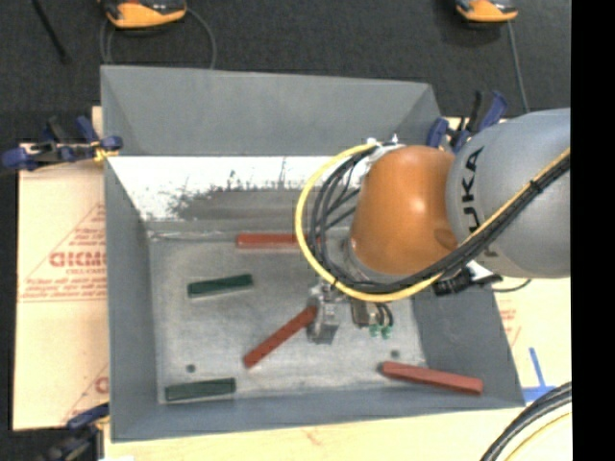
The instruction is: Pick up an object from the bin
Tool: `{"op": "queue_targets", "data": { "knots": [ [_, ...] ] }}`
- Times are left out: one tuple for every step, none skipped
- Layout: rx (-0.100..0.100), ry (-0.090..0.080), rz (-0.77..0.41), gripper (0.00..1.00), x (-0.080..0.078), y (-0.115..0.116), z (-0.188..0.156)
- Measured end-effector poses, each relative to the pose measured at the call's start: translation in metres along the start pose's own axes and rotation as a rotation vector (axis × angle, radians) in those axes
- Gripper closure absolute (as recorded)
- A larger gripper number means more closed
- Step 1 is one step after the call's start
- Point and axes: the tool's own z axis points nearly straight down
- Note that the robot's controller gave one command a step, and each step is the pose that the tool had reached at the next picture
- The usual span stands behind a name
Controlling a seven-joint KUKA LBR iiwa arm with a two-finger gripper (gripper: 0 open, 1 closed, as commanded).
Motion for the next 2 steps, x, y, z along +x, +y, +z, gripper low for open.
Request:
{"op": "queue_targets", "data": {
  "knots": [
    [0.001,0.007,0.004,0.00,0.001,-0.001,0.004],
    [0.001,0.003,-0.005,0.00,-0.040,0.006,0.009]
  ]
}}
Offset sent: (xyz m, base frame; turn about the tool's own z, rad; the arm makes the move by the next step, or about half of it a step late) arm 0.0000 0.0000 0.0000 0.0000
